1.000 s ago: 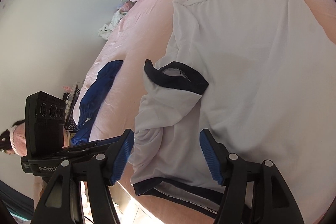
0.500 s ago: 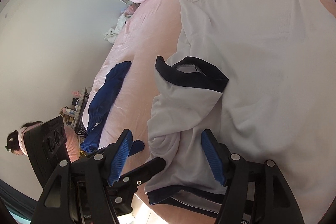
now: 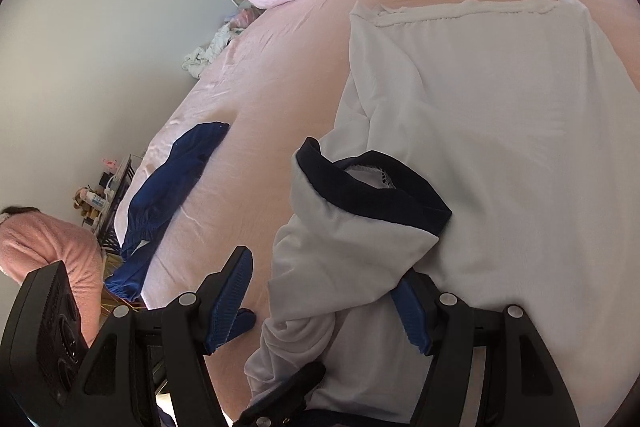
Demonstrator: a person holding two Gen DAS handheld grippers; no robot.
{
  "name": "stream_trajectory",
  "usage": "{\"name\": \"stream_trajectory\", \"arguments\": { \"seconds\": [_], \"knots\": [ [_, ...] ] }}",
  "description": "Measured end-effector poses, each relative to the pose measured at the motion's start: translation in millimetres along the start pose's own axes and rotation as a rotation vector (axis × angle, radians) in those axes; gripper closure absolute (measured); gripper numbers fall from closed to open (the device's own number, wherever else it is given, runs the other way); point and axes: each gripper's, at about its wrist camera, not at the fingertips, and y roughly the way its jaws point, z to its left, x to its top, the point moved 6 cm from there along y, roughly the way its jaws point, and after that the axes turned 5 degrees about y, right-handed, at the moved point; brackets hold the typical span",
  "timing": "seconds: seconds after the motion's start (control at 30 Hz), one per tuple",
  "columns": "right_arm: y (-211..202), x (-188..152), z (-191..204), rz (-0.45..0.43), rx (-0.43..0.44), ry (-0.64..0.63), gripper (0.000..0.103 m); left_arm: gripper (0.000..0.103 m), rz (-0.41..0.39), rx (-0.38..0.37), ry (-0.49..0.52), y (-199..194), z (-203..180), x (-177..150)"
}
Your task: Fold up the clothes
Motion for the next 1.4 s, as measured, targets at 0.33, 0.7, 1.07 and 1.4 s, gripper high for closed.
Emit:
{"name": "stream_trajectory", "arguments": {
  "seconds": [0.33, 0.7, 1.07, 1.4],
  "knots": [
    [14, 14, -6, 0.026, -0.088, -0.001, 0.093, 0.044, -0.040, -0.011, -0.002, 0, 13, -1],
    [-22, 45, -2, -0.119, -0.165, -0.079, 0.097, 0.087, -0.074, -0.066, -0.041, -11, 24, -6],
    [-36, 42, -26, -0.077, -0.134, -0.019, 0.097, 0.087, -0.015, -0.113, -0.044, -21, 40, -27],
    [-45, 15, -51, 0.009, -0.023, 0.128, 0.096, 0.083, 0.039, -0.068, -0.082, -22, 52, -17]
  ]
}}
